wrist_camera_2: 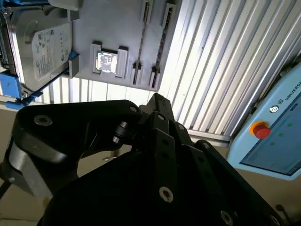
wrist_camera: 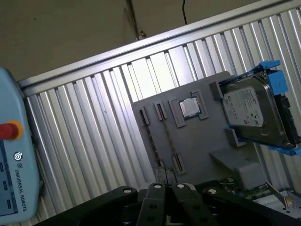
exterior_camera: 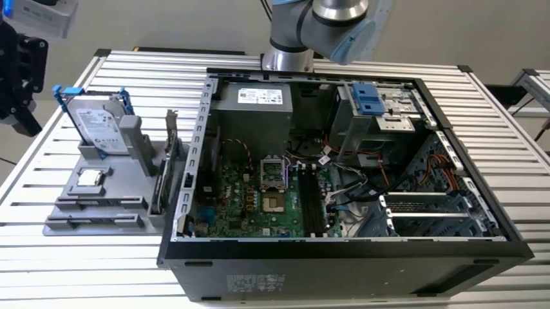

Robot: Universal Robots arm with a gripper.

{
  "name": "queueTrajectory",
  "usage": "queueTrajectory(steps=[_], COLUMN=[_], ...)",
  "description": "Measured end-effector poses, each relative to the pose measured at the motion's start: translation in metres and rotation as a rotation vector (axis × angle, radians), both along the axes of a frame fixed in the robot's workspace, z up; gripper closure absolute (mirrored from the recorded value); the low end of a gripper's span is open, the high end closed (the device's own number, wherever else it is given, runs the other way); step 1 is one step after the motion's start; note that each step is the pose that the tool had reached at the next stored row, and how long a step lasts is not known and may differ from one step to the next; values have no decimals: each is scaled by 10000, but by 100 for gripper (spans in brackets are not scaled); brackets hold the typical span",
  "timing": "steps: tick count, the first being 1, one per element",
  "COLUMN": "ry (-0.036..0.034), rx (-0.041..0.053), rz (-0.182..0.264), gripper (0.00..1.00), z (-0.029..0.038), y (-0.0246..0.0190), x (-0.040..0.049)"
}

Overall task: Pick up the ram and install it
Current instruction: 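Pick up the ram and move it above insertion slot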

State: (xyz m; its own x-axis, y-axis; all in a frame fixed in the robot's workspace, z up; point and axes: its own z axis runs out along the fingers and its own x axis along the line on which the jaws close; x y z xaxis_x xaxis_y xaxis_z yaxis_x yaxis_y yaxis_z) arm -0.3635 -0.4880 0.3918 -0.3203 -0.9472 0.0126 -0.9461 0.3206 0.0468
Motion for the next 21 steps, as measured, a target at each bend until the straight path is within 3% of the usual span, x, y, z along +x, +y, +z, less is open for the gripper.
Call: queueTrajectory(steps=[4,9,11,21], ry=[-15,-224,-294,-332], rx=[-117,-267,-284,-261], rz=[139,380,535,2173], gripper=[100,100,100,100], z=[-1,-3,-4,-5], y=[15,29,33,36], x=[0,-1,0,0])
